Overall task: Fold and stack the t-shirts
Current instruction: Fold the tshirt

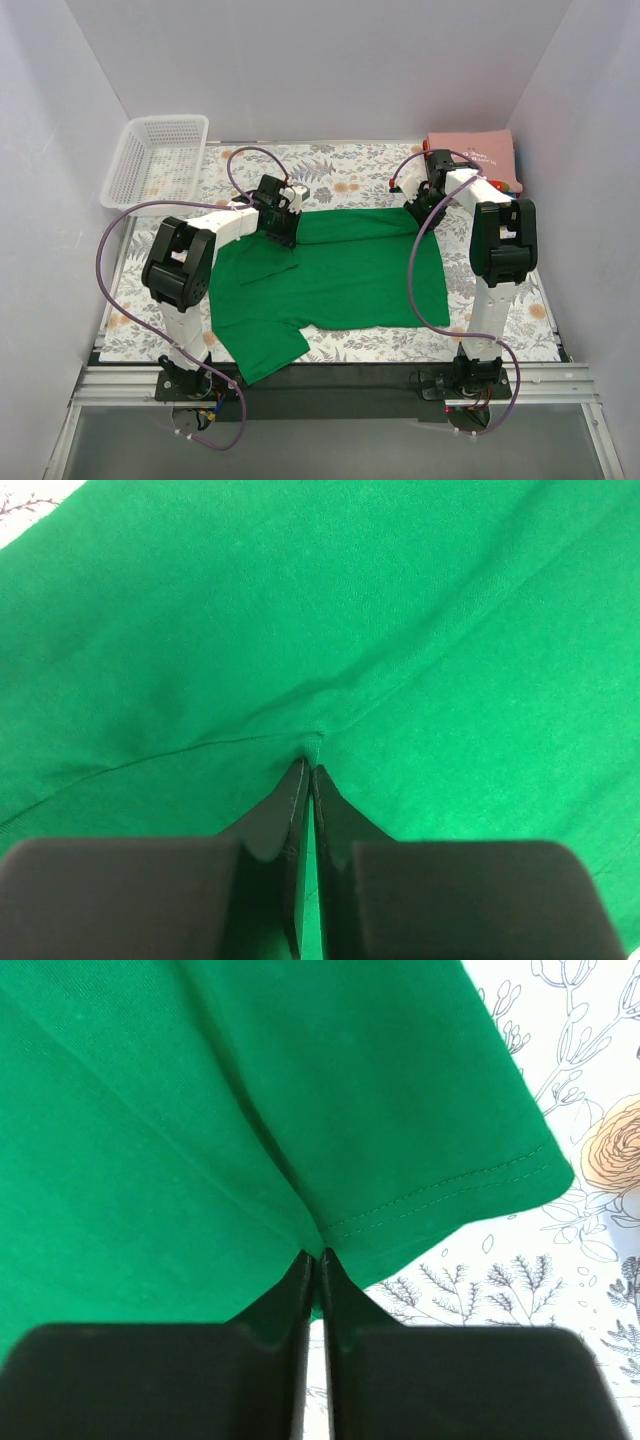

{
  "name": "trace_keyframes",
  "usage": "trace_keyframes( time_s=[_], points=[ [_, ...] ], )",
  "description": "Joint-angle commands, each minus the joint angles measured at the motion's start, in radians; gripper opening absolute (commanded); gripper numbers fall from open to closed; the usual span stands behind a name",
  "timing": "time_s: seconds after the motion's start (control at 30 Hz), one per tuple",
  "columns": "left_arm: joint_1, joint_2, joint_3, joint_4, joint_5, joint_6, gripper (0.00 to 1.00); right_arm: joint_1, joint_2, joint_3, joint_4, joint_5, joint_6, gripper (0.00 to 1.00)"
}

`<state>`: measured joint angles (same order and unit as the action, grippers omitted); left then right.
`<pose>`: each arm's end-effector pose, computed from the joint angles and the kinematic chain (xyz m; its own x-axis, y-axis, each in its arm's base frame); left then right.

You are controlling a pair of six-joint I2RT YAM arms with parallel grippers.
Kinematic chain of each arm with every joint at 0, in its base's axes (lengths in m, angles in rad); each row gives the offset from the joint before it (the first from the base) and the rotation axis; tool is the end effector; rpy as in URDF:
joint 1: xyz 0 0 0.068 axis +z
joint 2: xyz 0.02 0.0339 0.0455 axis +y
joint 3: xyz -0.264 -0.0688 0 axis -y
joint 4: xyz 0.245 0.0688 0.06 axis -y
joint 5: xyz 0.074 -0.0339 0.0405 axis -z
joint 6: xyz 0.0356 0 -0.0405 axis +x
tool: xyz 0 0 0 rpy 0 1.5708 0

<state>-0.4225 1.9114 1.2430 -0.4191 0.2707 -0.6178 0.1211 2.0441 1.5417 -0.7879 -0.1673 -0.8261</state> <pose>0.3500 -0.1678 0.1617 -0.9528 -0.1836 -0.2416 -0.0533 0.8852 -0.4622 0.4104 0.0559 0.1782 -0.5253 -0.7943 -0.3053 -0.8131 0.5743 -0.0951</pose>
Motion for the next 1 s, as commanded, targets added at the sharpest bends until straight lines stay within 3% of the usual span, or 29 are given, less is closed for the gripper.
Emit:
trace_keyframes(
  time_s=[0.0, 0.03, 0.53, 0.6, 0.63, 0.67, 0.7, 0.73, 0.9, 0.97],
  points=[
    [-0.001, -0.044, 0.018, 0.002, -0.004, 0.010, 0.00, 0.003, -0.028, 0.009, 0.006, 0.015, -0.019, 0.06],
    [0.001, -0.058, 0.016, -0.010, 0.002, 0.016, 0.00, 0.005, -0.045, 0.008, 0.003, 0.017, -0.022, 0.01],
    [-0.001, -0.095, -0.037, -0.087, 0.038, 0.085, 0.00, 0.005, -0.072, -0.069, 0.006, 0.052, -0.076, 0.02],
    [0.001, -0.091, -0.030, -0.107, 0.039, 0.087, 0.04, 0.003, -0.064, -0.075, 0.000, 0.057, -0.080, 0.18],
    [0.004, -0.100, -0.030, -0.115, 0.047, 0.082, 0.11, 0.005, -0.067, -0.077, -0.004, 0.058, -0.082, 0.37],
    [0.019, -0.119, -0.037, -0.116, 0.071, 0.089, 0.17, 0.005, -0.073, -0.074, -0.007, 0.054, -0.084, 0.49],
    [0.036, -0.171, -0.043, -0.113, 0.094, 0.087, 0.31, 0.005, -0.094, -0.065, -0.011, 0.043, -0.079, 0.59],
    [0.056, -0.199, -0.054, -0.110, 0.148, 0.079, 0.36, 0.002, -0.105, -0.054, -0.017, 0.028, -0.071, 0.71],
    [0.194, -0.272, -0.053, -0.141, 0.197, 0.087, 0.43, 0.002, -0.116, 0.090, -0.068, -0.109, 0.062, 0.68],
    [0.226, -0.273, -0.068, -0.145, 0.185, 0.095, 0.44, 0.002, -0.092, 0.136, -0.086, -0.133, 0.100, 0.59]
  ],
)
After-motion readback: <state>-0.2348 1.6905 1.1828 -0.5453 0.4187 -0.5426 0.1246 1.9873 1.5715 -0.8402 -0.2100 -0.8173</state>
